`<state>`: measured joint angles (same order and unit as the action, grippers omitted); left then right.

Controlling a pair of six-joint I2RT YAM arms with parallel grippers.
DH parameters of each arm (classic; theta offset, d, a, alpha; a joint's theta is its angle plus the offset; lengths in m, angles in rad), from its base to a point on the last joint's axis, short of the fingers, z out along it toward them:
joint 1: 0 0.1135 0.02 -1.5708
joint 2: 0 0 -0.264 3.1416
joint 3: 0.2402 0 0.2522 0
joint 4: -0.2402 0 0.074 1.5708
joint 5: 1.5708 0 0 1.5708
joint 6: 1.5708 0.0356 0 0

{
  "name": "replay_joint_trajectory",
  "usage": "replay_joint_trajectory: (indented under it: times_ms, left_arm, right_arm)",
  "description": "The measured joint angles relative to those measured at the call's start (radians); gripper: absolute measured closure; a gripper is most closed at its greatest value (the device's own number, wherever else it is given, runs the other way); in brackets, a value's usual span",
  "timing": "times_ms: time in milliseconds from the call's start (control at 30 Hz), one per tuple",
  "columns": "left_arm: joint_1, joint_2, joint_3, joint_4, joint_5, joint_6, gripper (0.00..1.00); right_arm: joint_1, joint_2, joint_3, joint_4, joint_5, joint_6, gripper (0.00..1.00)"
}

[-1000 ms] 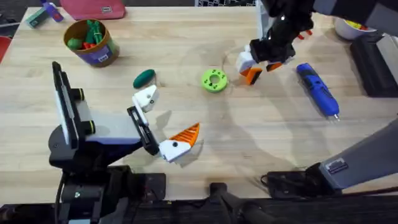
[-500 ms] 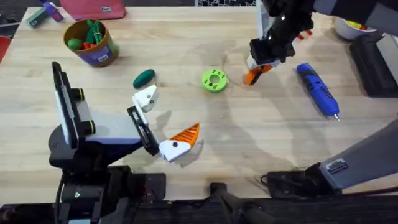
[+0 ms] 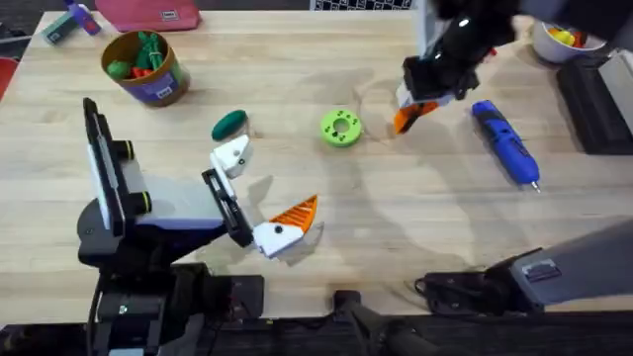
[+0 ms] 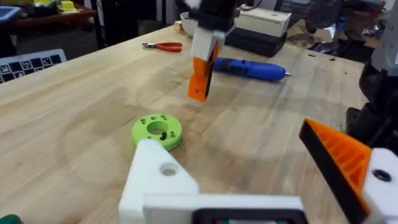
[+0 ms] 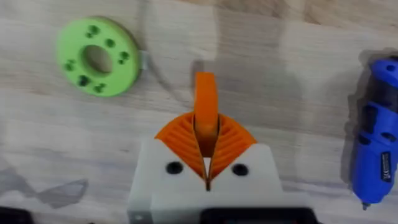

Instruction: Pick up the gripper from the table and insert it into the empty holder that is missing its gripper. Then pick up a screw, insert it into the mounting hole, and use the screwdriver to tighten it. Finally, clean up the table by picking up the vegetable and placing it into the bucket.

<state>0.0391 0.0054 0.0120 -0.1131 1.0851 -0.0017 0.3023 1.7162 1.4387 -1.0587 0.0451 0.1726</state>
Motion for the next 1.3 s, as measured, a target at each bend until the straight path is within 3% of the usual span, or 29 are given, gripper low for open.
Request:
replay_joint_trajectory:
  times_ms: [333,433,833,1033,1300]
  left_arm:
    - [0.0,0.0,0.0,0.0,0.0,0.0,0.013]
    - [0.0,0.0,0.0,0.0,0.0,0.0,0.014]
    - [0.0,0.0,0.0,0.0,0.0,0.0,0.013]
    - [0.0,0.0,0.0,0.0,0.0,0.0,0.013]
    - [0.0,0.0,0.0,0.0,0.0,0.0,0.013]
  right_arm:
    - [0.008,-0.319,0.0,0.079,-0.216,0.074,0.99]
    - [0.029,-0.404,-0.04,0.182,-0.276,0.102,0.99]
    - [0.056,-0.776,-0.55,0.827,-0.539,0.363,0.991]
    - [0.056,-0.799,-0.718,1.09,-0.697,0.536,0.992]
    - [0.008,-0.669,-0.749,1.224,-0.952,0.652,0.992]
